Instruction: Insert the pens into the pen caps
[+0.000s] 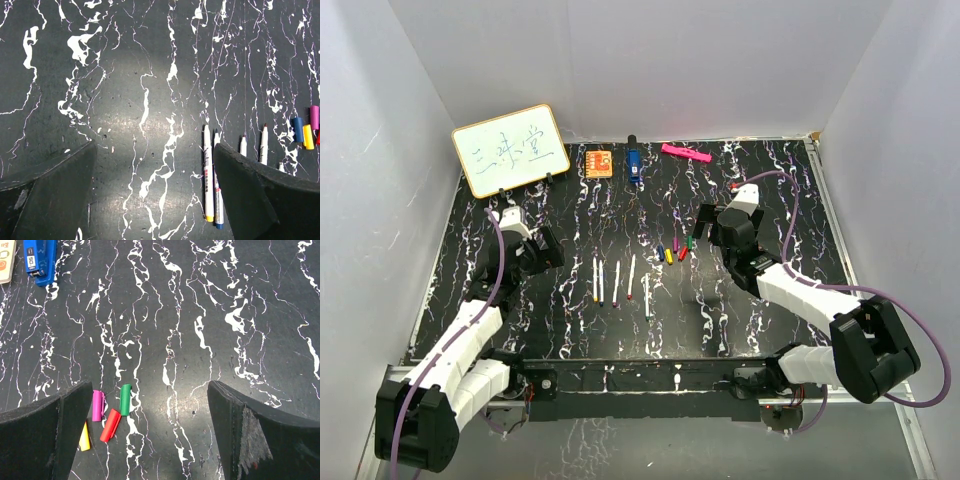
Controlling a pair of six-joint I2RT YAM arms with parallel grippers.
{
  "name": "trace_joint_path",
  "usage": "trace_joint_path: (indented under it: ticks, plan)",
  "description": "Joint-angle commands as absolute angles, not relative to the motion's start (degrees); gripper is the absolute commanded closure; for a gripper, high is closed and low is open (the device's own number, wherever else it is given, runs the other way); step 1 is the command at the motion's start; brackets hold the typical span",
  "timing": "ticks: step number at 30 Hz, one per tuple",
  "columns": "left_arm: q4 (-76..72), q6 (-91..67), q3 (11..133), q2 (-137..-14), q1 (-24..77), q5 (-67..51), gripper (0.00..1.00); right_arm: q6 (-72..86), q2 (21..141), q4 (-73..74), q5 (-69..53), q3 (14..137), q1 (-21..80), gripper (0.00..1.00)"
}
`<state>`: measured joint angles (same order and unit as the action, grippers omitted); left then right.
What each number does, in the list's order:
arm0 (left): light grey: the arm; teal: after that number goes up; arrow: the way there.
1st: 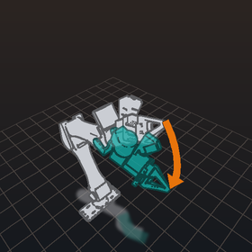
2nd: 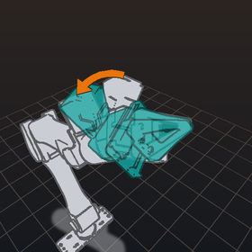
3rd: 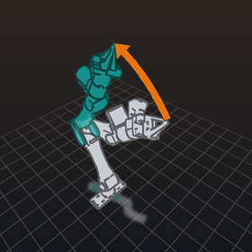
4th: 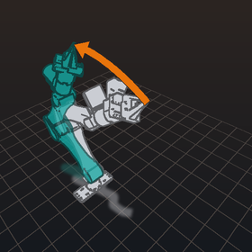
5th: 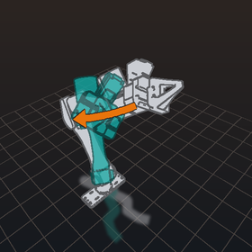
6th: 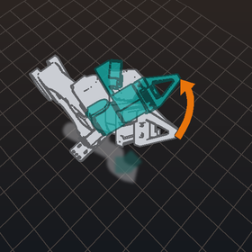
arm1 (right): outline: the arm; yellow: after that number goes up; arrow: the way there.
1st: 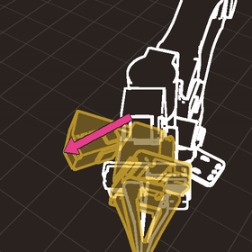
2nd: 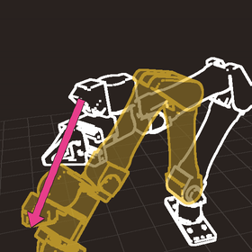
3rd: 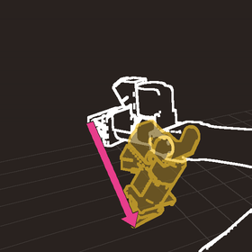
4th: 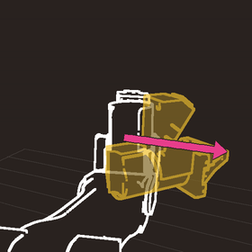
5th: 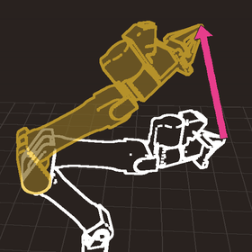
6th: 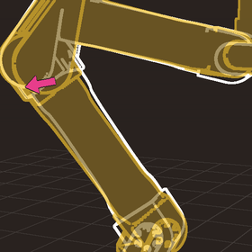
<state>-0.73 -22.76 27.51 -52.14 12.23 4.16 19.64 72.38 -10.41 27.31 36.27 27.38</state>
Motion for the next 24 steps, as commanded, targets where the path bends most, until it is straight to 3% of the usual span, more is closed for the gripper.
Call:
trace_joint_path:
  ticks: [1,15,24]
  plan:
    - [-1.42,-22.68,27.32,-50.62,12.57,5.07,0.01,19.5,72.14,-11.89,29.01,39.12,27.6,0.02]
    - [-2.27,-24.5,27.96,-51.2,12.58,7.45,0.01,19.15,72.56,-11.93,29.86,39.03,27.51,0.02]
    - [-6.26,-23.88,27.85,-51.78,12.8,-3.59,0.01,20.17,72.51,-12.04,27.71,38.76,26.62,0.02]
